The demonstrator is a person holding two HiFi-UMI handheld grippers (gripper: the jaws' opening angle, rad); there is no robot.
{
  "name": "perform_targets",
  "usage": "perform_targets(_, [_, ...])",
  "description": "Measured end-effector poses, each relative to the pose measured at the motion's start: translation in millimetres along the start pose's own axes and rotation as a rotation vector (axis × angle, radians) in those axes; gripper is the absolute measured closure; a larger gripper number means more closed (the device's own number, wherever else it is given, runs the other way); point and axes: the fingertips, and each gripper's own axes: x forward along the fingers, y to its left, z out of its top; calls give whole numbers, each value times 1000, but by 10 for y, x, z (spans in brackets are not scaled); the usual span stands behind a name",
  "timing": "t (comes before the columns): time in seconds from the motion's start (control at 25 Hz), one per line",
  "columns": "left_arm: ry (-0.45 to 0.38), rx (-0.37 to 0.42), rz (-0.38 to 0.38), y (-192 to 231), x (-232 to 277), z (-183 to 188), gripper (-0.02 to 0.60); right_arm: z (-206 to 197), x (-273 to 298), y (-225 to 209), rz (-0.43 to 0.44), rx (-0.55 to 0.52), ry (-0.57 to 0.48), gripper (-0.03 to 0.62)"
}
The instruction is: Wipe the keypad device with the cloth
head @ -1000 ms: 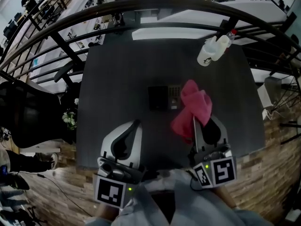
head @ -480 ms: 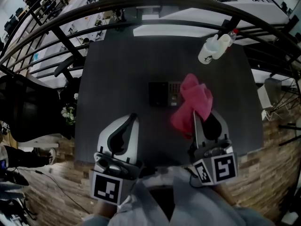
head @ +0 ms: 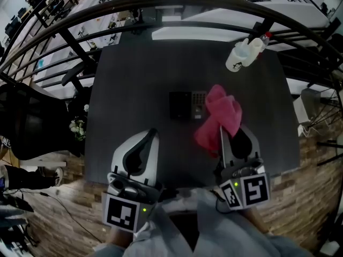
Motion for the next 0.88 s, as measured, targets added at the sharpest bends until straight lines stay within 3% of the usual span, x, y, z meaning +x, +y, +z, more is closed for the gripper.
perform_targets(0.88, [3,-6,1,-16,-50,-16,577,-52,-37,34,7,-6,27,523])
